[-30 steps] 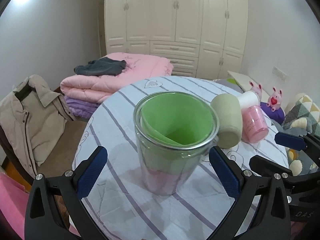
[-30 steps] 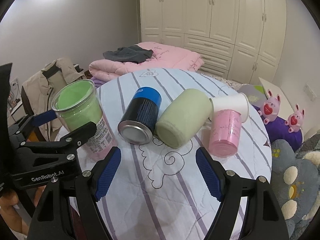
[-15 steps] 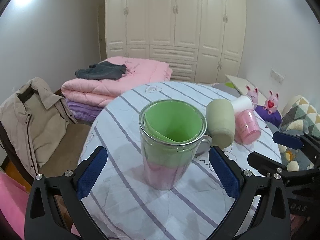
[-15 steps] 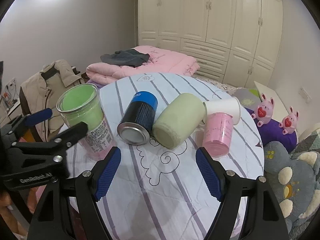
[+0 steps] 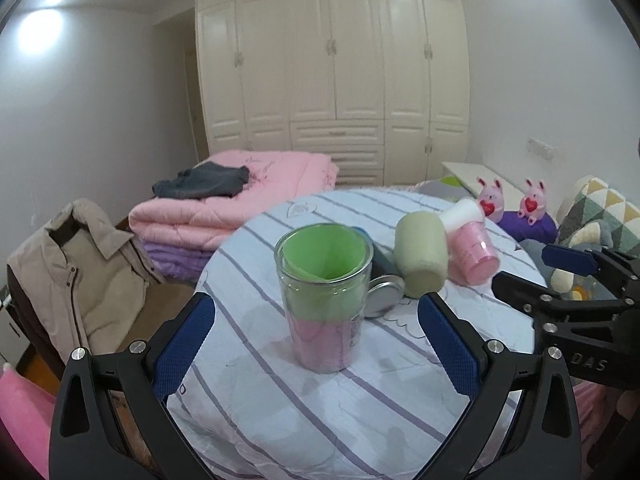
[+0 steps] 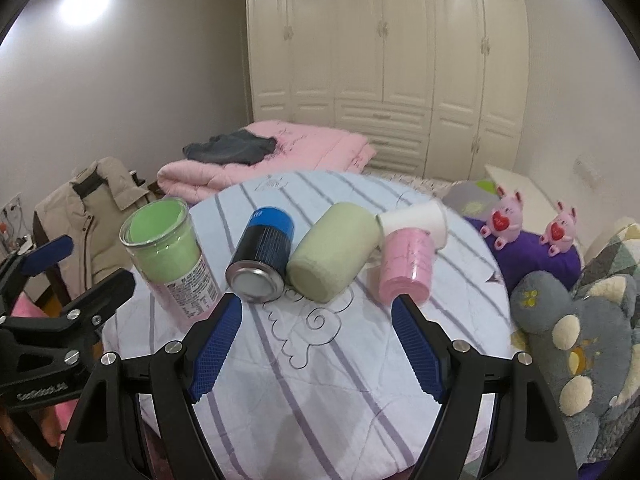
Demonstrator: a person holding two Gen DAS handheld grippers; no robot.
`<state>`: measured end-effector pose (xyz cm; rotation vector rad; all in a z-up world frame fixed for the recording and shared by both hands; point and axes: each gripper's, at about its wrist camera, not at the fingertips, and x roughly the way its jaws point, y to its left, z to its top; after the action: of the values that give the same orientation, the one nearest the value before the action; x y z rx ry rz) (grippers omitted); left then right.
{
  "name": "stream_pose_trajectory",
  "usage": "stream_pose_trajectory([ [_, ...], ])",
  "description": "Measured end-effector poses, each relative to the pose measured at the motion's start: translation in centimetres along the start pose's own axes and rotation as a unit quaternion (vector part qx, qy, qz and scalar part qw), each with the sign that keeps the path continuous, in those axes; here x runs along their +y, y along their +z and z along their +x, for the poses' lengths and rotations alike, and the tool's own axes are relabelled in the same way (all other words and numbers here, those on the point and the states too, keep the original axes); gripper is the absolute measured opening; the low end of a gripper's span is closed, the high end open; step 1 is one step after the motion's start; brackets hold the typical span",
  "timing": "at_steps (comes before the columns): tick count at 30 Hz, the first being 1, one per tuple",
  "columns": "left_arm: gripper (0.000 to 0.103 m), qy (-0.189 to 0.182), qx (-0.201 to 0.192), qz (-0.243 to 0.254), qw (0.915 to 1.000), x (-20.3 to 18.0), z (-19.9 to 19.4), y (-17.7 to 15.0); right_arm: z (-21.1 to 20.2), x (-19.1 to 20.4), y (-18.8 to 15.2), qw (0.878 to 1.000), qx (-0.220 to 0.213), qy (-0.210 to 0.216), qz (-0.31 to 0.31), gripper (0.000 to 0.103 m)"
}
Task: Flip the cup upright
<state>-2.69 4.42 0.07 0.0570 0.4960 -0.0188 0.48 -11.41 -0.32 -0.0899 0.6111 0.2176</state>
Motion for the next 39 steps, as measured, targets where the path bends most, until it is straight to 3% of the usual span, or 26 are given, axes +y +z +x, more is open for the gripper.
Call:
stream_pose_trajectory([
  [16,0.103,0.001,-0.02,0.011,0.9997,-2.2,-2.5,1.0,-2.7,-1.9,-0.2,0.997,-0.062,-0.022,0.051,0.08],
  [39,0.103,0.043,-0.006,0.009,0.999,-5.7,-2.8,3.0,-3.3,-5.0,-0.2,0.991,-0.069,-0.004,0.114,0.08],
])
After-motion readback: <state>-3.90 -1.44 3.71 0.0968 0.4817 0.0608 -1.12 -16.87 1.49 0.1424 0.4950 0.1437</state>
